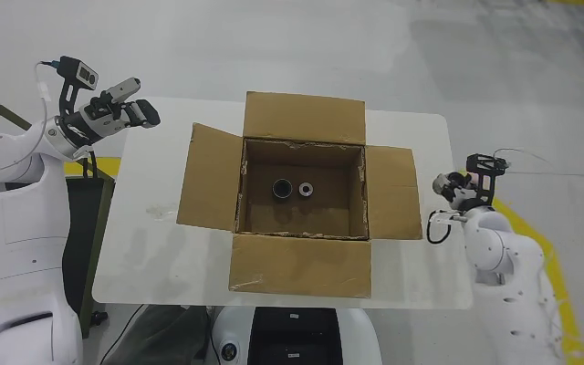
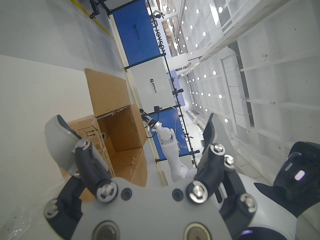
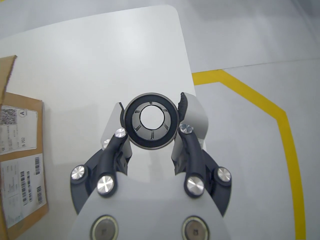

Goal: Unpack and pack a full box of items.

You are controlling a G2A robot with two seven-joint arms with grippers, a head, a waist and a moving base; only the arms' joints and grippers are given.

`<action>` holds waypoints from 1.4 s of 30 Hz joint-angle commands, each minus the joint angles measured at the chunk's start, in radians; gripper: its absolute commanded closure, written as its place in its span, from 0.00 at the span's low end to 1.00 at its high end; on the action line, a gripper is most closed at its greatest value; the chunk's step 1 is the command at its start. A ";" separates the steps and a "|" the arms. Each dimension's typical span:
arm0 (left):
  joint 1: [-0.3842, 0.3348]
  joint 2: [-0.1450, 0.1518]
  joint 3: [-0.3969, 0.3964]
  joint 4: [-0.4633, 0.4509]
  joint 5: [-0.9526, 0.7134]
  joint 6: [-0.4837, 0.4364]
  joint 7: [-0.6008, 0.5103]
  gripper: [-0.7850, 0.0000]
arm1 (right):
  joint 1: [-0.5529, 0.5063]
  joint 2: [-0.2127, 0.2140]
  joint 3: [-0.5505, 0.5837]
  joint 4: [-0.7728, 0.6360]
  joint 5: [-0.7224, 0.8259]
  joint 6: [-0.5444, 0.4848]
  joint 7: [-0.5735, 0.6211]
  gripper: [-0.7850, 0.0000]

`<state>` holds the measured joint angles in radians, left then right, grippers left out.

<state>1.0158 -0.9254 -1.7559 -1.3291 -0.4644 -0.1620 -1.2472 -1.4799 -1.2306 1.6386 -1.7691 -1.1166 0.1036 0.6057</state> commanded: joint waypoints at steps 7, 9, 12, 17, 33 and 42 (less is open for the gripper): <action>0.000 0.000 0.000 0.000 0.000 0.000 0.000 0.00 | -0.040 0.002 0.016 -0.105 -0.014 0.002 -0.009 1.00; 0.000 0.000 0.000 0.000 0.000 0.000 0.000 0.00 | -0.045 0.002 0.014 -0.129 -0.021 0.004 -0.014 1.00; 0.000 0.000 0.000 0.000 0.000 0.000 0.000 0.00 | -0.055 0.001 0.009 -0.172 -0.027 0.012 -0.033 1.00; 0.000 0.000 0.000 0.000 0.000 0.000 0.000 0.00 | -0.072 -0.001 -0.009 -0.255 -0.047 0.018 -0.058 1.00; 0.000 0.000 0.000 0.000 0.000 0.000 0.000 0.00 | -0.044 -0.012 -0.226 -0.362 -0.156 -0.063 -0.139 1.00; 0.000 0.000 0.000 0.000 0.000 0.000 0.000 0.00 | -0.035 -0.017 -0.322 -0.386 -0.185 -0.114 -0.128 1.00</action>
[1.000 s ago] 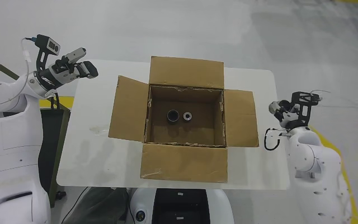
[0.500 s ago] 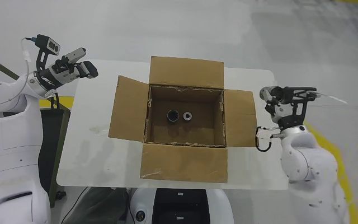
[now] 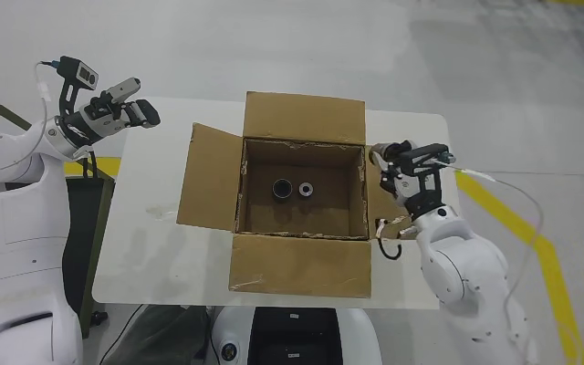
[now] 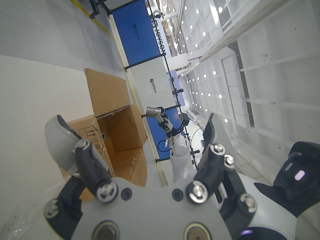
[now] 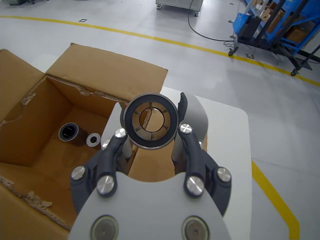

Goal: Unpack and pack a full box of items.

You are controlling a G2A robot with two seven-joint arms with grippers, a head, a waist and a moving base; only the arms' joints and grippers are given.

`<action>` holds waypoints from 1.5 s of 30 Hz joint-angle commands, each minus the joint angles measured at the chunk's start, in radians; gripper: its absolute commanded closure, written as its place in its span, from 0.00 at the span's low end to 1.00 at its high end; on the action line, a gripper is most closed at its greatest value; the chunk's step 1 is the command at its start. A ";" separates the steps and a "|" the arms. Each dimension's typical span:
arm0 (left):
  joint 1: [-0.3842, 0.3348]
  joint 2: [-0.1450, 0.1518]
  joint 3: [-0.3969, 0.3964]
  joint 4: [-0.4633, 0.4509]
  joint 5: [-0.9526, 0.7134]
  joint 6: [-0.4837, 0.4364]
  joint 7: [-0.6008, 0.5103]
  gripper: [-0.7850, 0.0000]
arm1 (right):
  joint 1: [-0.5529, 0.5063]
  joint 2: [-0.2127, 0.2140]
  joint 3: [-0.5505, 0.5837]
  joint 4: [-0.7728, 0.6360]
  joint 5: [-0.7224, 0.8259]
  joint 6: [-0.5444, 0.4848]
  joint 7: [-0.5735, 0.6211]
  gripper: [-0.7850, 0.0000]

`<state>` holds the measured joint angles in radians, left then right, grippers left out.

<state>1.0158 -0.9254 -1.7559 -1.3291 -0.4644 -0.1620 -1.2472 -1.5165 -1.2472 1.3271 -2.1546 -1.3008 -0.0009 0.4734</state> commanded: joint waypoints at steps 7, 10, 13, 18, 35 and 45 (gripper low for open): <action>0.000 0.000 0.000 0.000 0.000 0.000 0.000 0.00 | 0.051 -0.006 -0.110 0.032 -0.022 -0.067 0.070 1.00; 0.000 0.000 0.000 0.000 0.000 0.000 0.000 0.00 | 0.081 -0.010 -0.139 0.054 -0.012 -0.072 0.111 1.00; 0.000 0.000 0.000 0.000 0.000 0.000 0.000 0.00 | 0.108 -0.015 -0.161 0.075 -0.009 -0.067 0.141 1.00; 0.000 0.000 0.000 0.000 0.000 0.000 0.000 0.00 | 0.145 -0.022 -0.194 0.120 0.008 -0.057 0.176 1.00; 0.000 0.000 0.000 0.000 0.000 0.000 0.000 0.00 | 0.310 -0.060 -0.305 0.356 0.070 0.036 0.291 0.98; 0.000 0.000 0.000 0.000 0.000 0.000 0.000 0.00 | 0.359 -0.075 -0.332 0.435 0.069 0.081 0.360 0.92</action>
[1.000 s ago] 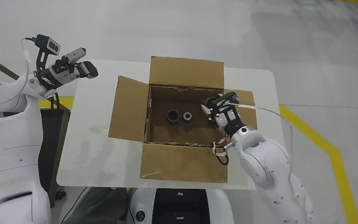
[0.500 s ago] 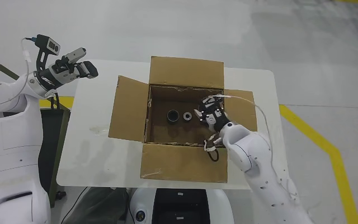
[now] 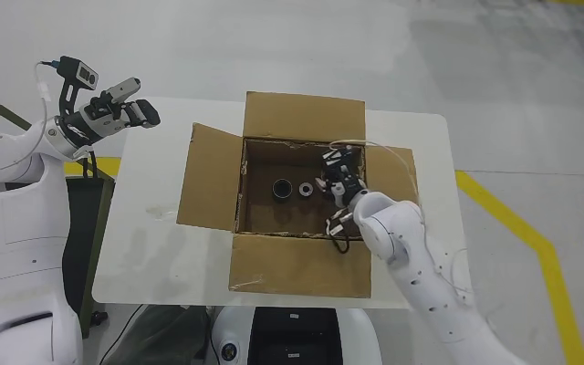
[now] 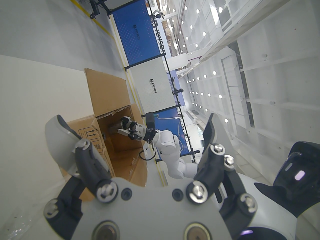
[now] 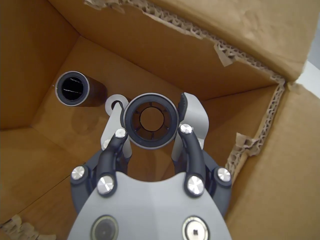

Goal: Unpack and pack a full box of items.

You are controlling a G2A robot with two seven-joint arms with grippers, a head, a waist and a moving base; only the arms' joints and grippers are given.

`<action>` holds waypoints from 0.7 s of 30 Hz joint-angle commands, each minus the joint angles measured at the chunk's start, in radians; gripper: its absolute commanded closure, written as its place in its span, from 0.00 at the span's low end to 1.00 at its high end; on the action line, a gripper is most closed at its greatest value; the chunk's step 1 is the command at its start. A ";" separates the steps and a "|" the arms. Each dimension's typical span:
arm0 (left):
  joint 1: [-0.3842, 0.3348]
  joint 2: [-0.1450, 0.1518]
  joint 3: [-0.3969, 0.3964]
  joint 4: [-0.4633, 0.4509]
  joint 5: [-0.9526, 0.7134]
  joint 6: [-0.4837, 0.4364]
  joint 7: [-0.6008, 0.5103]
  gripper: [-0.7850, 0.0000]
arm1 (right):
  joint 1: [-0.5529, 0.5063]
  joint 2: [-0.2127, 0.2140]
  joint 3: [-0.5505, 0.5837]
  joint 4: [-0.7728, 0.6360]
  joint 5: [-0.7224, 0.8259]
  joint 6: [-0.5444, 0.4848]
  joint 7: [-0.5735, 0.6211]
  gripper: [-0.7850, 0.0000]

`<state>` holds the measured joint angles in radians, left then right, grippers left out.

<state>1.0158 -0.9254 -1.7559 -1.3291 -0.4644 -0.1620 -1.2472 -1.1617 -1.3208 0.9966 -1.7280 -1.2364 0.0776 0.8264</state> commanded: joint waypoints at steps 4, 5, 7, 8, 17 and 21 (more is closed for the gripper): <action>0.000 0.000 0.000 0.000 0.000 0.000 0.000 0.00 | 0.025 -0.007 -0.006 0.039 0.012 0.004 0.024 0.89; 0.000 0.000 0.000 0.000 0.000 0.000 0.000 0.00 | 0.029 -0.008 -0.008 0.046 0.012 0.005 0.027 0.88; 0.000 0.000 0.000 0.000 0.000 0.000 0.000 0.00 | 0.039 -0.010 -0.011 0.061 0.011 0.011 0.038 0.87; 0.000 0.000 0.000 0.000 0.000 0.000 0.000 0.00 | 0.045 -0.012 -0.013 0.067 0.011 0.015 0.041 0.86; 0.000 0.000 0.000 0.000 0.000 0.000 0.000 0.00 | 0.077 -0.026 -0.031 0.125 0.025 0.036 0.072 0.75; 0.000 0.000 0.000 0.000 0.000 0.000 0.000 0.00 | 0.078 -0.028 -0.031 0.137 0.030 0.031 0.073 0.68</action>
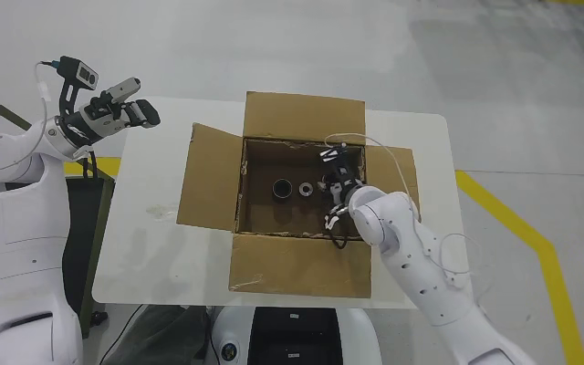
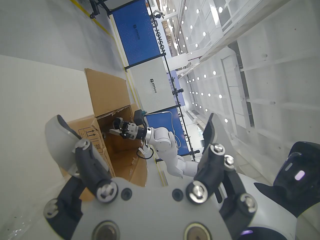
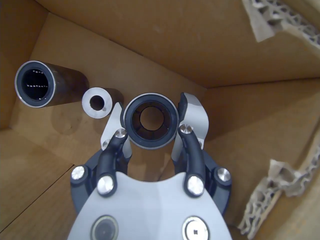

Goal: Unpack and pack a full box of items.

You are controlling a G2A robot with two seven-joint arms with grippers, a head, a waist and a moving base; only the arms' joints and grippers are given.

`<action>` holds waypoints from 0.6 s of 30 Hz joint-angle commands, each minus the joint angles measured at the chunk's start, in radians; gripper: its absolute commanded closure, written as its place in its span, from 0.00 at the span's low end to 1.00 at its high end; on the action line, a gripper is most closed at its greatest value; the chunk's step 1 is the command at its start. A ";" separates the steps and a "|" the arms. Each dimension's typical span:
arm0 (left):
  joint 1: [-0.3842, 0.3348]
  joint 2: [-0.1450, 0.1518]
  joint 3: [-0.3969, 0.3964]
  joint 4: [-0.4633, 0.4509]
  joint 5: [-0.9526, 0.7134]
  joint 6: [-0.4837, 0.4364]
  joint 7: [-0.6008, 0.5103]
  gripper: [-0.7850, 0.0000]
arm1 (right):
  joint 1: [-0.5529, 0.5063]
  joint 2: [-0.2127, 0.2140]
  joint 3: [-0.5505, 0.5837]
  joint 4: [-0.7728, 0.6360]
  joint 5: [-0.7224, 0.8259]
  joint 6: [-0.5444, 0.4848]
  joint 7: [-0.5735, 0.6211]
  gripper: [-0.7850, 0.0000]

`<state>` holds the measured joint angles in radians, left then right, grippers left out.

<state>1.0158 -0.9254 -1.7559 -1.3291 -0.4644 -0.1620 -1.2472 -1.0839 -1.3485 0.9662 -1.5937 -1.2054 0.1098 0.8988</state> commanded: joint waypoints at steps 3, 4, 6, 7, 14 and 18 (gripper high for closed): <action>0.000 0.000 0.000 0.000 0.000 0.000 0.000 0.00 | -0.001 -0.002 0.002 0.010 -0.001 -0.001 0.000 0.64; 0.000 0.000 0.000 0.000 0.000 0.000 0.000 0.00 | -0.001 -0.002 0.004 0.011 0.000 0.001 0.000 0.62; 0.000 0.000 0.000 0.000 0.000 0.000 0.000 0.00 | -0.005 -0.003 0.007 0.008 -0.003 0.005 -0.004 0.57; 0.000 0.000 0.000 0.000 0.000 0.000 0.000 0.00 | -0.007 -0.003 0.008 0.006 -0.005 0.005 -0.003 0.56; 0.000 0.000 0.000 0.000 0.000 0.000 0.000 0.00 | -0.024 -0.003 0.016 -0.015 -0.009 -0.001 -0.005 0.35; 0.000 0.000 0.000 0.000 0.000 0.000 0.000 0.00 | -0.028 -0.005 0.012 -0.030 -0.017 -0.006 -0.006 0.25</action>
<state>1.0158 -0.9254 -1.7559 -1.3291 -0.4644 -0.1620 -1.2472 -1.1107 -1.3526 0.9788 -1.6198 -1.2209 0.1044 0.8934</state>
